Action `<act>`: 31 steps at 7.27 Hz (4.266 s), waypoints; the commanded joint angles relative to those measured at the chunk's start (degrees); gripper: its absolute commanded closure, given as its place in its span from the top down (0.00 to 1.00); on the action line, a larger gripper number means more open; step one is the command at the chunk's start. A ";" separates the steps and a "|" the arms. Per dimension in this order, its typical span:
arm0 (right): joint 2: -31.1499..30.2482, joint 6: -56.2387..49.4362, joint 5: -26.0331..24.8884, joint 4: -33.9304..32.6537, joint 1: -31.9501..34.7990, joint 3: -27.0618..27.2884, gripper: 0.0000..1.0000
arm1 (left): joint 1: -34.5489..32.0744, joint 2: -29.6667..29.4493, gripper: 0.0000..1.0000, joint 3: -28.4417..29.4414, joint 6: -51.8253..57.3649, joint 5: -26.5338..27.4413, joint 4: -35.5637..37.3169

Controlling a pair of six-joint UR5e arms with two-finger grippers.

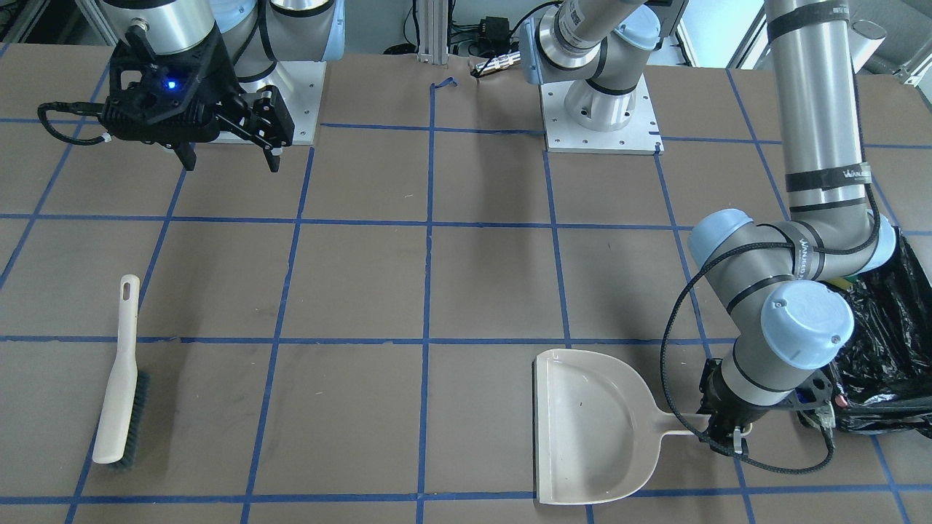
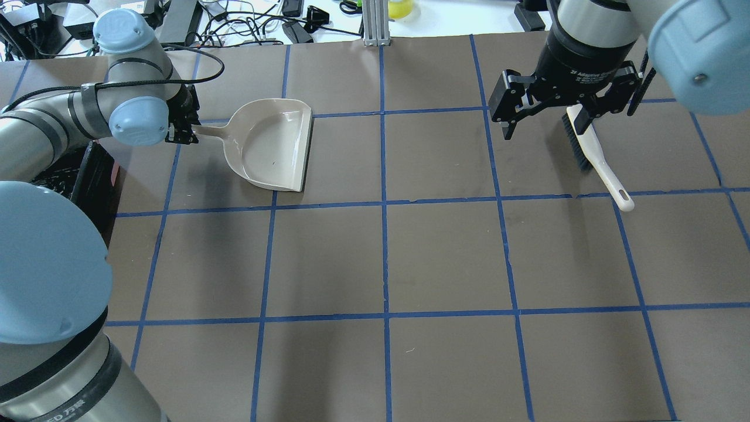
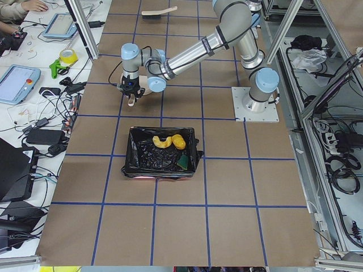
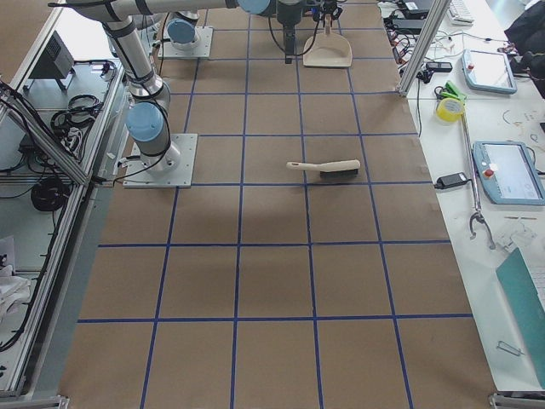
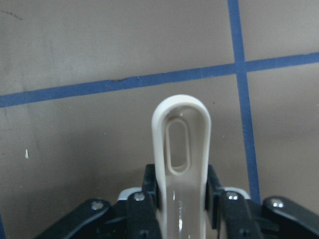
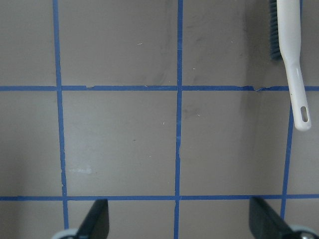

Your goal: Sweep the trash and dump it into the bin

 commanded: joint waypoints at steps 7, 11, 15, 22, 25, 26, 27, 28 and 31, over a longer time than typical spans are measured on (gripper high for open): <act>0.09 -0.56 -0.02 0.47 -0.22 0.45 1.00 | -0.61 3.16 0.51 -1.64 0.17 0.59 0.01; 0.00 -0.56 0.07 0.65 -0.22 0.54 1.00 | -2.55 9.65 0.50 -1.30 17.75 0.42 -0.96; -0.08 -0.56 -0.11 0.74 -0.22 0.54 1.00 | -2.11 13.36 1.00 -1.03 51.28 0.07 -3.31; -0.08 -0.56 -0.11 0.74 -0.22 0.54 1.00 | -5.71 18.09 1.00 -2.52 58.23 -8.23 -11.22; -0.08 -0.56 -0.02 0.74 -0.22 0.54 1.00 | -11.94 24.94 1.00 -6.99 69.64 -5.76 -18.69; -0.08 -0.56 -0.02 0.74 -0.22 0.45 1.00 | -12.04 26.96 1.00 -8.23 71.09 -5.82 -19.76; -0.08 -0.56 -0.02 0.74 -0.22 0.54 1.00 | -12.13 28.64 1.00 -8.41 76.06 -5.82 -21.94; -0.08 -0.56 -0.02 0.74 -0.22 0.54 1.00 | -12.13 30.48 1.00 -8.50 77.50 -5.65 -27.45; -0.08 -0.56 -0.02 0.74 -0.14 0.54 1.00 | -12.83 37.78 1.00 -7.54 77.43 -7.40 -32.86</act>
